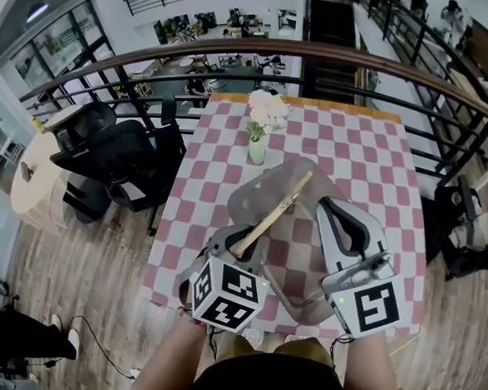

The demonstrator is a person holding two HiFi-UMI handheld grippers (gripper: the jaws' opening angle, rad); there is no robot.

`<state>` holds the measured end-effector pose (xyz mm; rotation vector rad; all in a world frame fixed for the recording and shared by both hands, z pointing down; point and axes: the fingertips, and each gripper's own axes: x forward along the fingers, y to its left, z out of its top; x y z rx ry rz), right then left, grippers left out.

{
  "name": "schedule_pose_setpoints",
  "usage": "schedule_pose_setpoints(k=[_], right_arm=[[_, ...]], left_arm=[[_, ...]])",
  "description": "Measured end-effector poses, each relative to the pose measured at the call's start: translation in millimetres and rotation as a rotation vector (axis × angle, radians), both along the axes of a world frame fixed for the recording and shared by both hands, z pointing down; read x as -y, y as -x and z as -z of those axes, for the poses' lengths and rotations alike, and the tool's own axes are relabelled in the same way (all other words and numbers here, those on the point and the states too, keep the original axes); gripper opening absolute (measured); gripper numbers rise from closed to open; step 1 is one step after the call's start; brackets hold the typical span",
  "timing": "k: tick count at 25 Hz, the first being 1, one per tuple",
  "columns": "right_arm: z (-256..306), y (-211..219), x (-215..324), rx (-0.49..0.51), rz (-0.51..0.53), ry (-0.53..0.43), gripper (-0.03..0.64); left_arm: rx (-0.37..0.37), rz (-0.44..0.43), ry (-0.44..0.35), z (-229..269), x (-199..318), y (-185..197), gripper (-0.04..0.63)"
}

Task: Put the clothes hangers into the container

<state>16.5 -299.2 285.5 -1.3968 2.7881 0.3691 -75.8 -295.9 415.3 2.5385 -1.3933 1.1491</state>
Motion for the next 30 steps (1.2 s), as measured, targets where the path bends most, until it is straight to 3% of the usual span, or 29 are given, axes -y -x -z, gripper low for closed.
schedule_pose_setpoints(k=[30], right_arm=[[-3.0,-27.2,10.1,0.037,-0.040,0.003,0.034]], left_arm=[[0.047,-0.129,-0.067,23.3,25.3,-47.3,0.095]])
